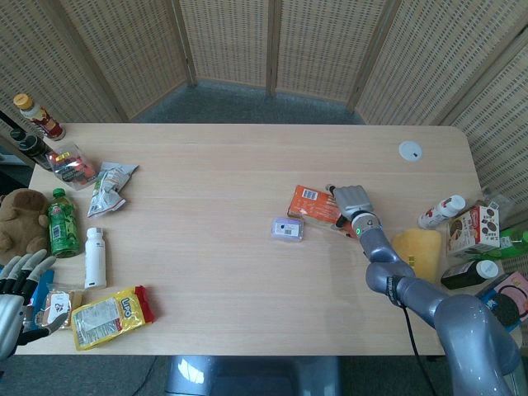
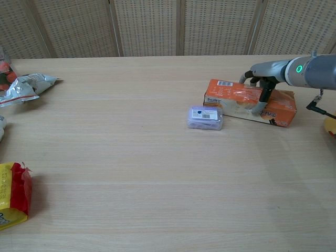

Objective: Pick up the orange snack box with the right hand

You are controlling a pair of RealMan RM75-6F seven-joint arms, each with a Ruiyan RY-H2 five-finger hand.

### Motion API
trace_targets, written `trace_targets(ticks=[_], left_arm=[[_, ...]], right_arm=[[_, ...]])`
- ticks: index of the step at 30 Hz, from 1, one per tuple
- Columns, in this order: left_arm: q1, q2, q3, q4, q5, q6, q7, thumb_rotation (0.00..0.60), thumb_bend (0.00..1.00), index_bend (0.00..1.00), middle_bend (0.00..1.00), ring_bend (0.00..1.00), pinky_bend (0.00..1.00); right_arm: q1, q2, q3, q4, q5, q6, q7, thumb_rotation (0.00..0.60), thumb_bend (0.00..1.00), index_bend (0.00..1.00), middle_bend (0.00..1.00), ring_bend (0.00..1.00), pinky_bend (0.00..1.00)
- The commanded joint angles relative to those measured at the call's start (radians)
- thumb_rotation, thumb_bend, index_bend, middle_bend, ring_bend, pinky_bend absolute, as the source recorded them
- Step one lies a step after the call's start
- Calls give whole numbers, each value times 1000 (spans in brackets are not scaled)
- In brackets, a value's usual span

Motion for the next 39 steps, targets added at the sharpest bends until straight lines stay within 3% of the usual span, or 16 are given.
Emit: trace_targets(ticks=[1, 9, 25, 34, 39], left_arm=[[-2, -1, 0, -1, 0, -3, 2, 600, 225, 113, 70, 0, 0], [-4, -1, -1, -6, -3, -11, 7, 600, 225, 113, 69, 0, 0], [-12, -16, 4, 4, 7, -22, -6, 600, 225, 112, 71, 0, 0], [-4, -20, 11, 14, 15, -10, -20, 600, 225, 113, 70, 0, 0], [6, -15, 14, 18, 20, 8, -28, 600, 225, 113, 70, 0, 0]], right_arm=[[-19, 8, 19, -15, -34, 22, 30, 600, 145, 230, 731, 736, 587], [-57, 104, 66, -165, -110, 106, 84, 600, 145, 250, 760, 776, 612], [-95, 436, 155, -699, -112, 322, -8, 600, 139, 255, 764, 785, 612], [-67, 539, 214, -838, -57, 379, -56, 600, 139, 258, 767, 795, 611], [-58, 566, 221, -871, -33, 396, -73, 600, 139, 262, 772, 799, 611]])
